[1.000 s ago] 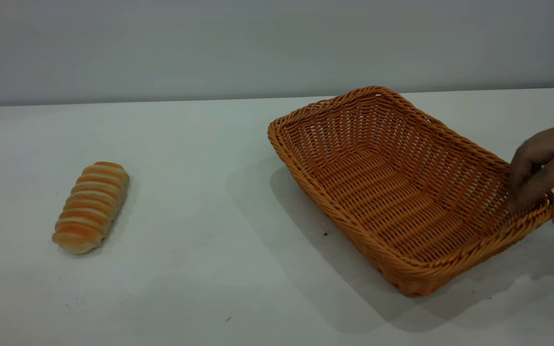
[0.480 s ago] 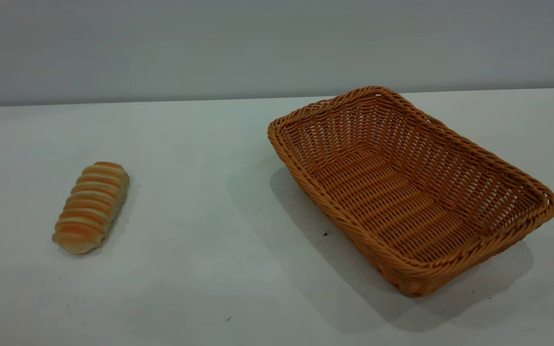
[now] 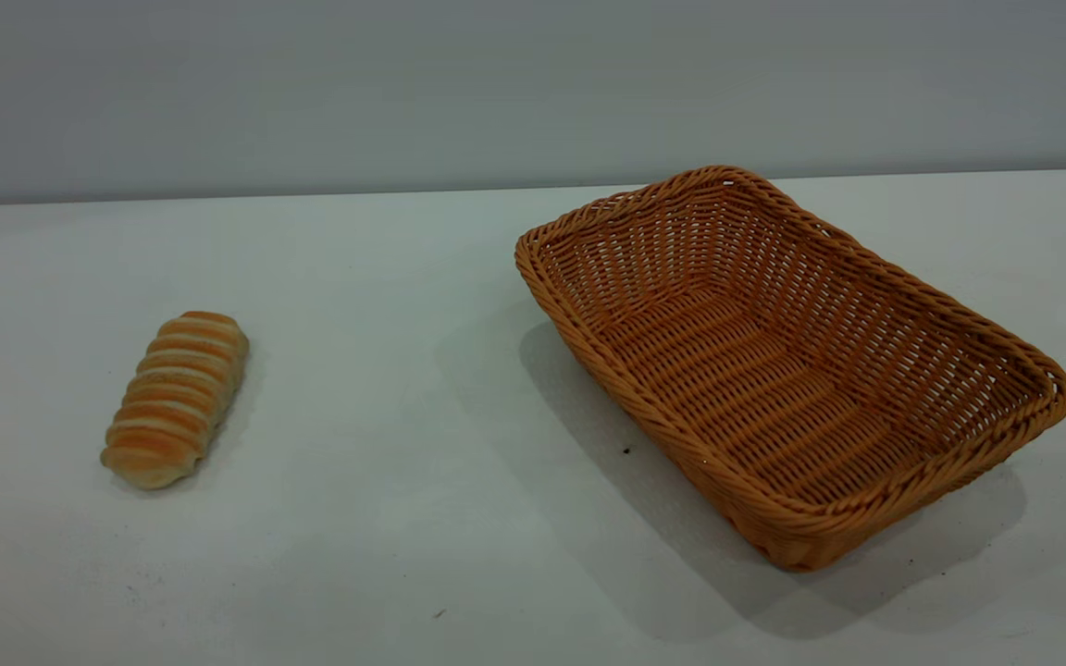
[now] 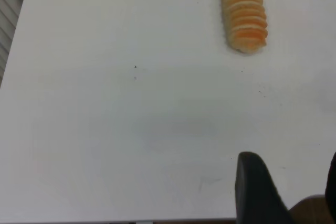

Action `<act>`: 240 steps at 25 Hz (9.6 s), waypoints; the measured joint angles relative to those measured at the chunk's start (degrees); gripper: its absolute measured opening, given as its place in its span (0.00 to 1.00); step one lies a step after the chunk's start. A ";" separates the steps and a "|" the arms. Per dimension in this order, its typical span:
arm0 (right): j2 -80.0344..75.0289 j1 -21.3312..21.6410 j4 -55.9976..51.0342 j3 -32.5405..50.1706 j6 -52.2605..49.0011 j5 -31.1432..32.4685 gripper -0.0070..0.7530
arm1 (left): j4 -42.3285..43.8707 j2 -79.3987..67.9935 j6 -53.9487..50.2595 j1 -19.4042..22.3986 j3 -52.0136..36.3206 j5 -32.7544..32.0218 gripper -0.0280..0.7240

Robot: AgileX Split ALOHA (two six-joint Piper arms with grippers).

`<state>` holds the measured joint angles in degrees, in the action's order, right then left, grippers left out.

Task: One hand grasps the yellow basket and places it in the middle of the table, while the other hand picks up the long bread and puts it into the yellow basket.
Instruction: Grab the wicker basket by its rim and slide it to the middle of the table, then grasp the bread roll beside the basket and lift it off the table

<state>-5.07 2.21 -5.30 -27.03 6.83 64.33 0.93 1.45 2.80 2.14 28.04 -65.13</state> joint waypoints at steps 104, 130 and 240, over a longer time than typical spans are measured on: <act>-98.02 -1.15 -54.36 -11.28 18.84 -40.39 0.69 | -30.33 -98.66 47.05 -6.71 46.29 50.29 0.56; -113.65 -3.20 -91.77 -11.57 51.51 -38.82 0.62 | -30.33 -98.66 47.27 -6.71 46.29 52.85 0.56; -68.85 -17.73 -1.05 -45.22 2.46 -9.32 0.63 | -30.28 -98.66 47.40 -6.71 46.29 49.40 0.56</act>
<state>-73.92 -15.52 -6.35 -72.25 9.29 55.01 -29.35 -97.21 50.19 -4.57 74.33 -15.73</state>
